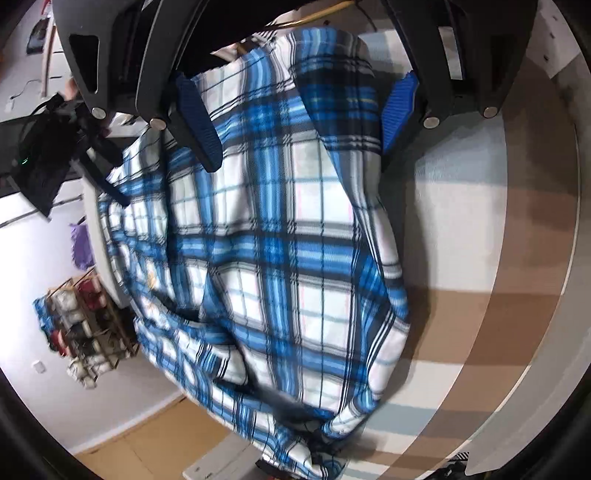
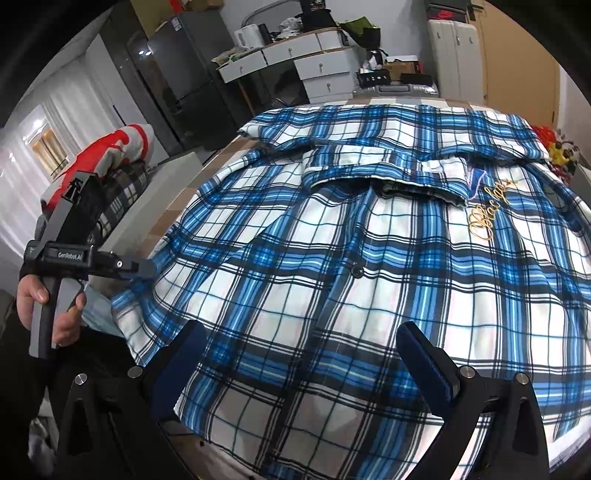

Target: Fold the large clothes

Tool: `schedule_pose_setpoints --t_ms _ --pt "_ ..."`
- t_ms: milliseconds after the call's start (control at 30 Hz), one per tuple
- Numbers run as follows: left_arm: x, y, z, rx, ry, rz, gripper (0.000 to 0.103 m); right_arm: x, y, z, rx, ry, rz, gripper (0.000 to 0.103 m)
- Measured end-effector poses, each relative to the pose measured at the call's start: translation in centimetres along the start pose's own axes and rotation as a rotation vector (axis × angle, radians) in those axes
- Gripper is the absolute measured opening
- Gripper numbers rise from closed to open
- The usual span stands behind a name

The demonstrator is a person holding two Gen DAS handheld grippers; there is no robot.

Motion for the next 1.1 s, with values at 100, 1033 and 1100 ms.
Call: schedule_pose_setpoints --t_ms 100,1033,1100 --pt "-0.5 0.2 0.0 0.005 0.004 0.009 0.077 -0.1 -0.4 0.0 0.003 0.000 -0.015 0.103" --pt "0.6 2.2 -3.8 -0.324 0.067 -0.019 0.000 -8.3 16.7 -20.4 -0.150 0.345 0.610 0.103" --pt "1.1 2.9 -3.1 -0.345 0.071 -0.020 0.000 -9.5 17.5 -20.0 -0.132 0.315 0.656 0.103"
Point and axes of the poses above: each gripper's, at about its wrist camera, not at the fingertips, and z roughly the way its jaws point, y to its right, x to its top, the point moved 4 cm from there along z, roughly the way its jaws point, and after that the axes turned 2 degrees about y, right-handed, at the moved point
